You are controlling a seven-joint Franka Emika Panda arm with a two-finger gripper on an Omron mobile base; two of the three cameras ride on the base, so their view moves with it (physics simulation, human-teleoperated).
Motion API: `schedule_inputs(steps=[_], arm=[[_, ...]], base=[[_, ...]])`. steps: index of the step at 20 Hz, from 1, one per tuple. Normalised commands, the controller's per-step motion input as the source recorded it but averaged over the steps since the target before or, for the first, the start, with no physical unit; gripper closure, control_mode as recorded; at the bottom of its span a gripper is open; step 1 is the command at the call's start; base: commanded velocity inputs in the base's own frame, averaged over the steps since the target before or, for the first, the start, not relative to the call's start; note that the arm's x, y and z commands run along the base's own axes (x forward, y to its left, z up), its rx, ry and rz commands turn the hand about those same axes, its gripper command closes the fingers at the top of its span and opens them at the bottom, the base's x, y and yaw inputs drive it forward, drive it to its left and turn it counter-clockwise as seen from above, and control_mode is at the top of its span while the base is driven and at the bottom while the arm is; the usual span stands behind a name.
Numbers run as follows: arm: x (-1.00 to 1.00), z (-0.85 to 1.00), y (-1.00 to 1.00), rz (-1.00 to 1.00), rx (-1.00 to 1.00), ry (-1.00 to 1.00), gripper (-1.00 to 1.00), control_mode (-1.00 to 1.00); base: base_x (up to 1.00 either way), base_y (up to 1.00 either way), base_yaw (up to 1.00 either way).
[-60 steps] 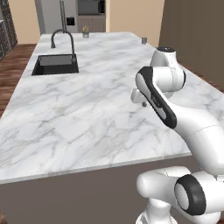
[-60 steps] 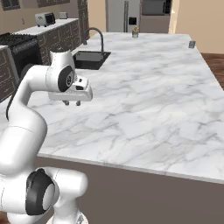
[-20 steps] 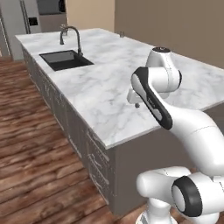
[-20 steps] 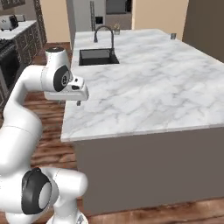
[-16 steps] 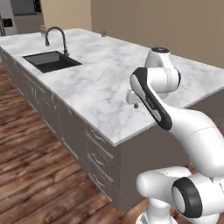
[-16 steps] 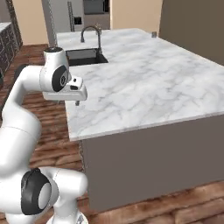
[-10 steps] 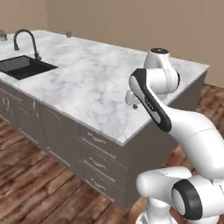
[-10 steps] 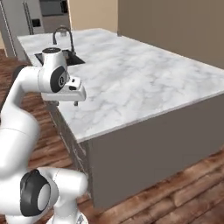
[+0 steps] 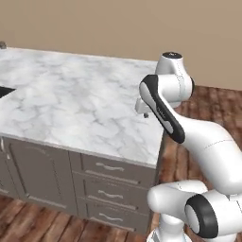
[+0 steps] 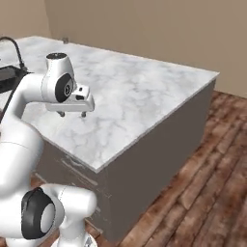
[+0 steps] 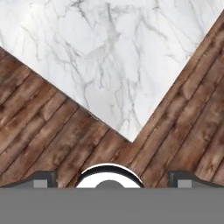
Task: Take a straw from the drawer in front and place it inside the glass cup on the dining counter.
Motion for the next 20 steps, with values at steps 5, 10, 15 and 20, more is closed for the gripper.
schedule_inputs(steps=[5,10,15,20], arm=[[0.0,0.0,0.0,0.0,0.0,0.0,-1.0,1.0],[0.0,0.0,0.0,0.0,0.0,0.0,-1.0,1.0],[0.0,0.0,0.0,0.0,0.0,0.0,-1.0,1.0],[0.0,0.0,0.0,0.0,0.0,0.0,-1.0,1.0]], base=[[0.13,1.0,-0.55],[0.0,1.0,-0.5],[0.0,1.0,-0.5],[-0.21,0.85,-0.44]])
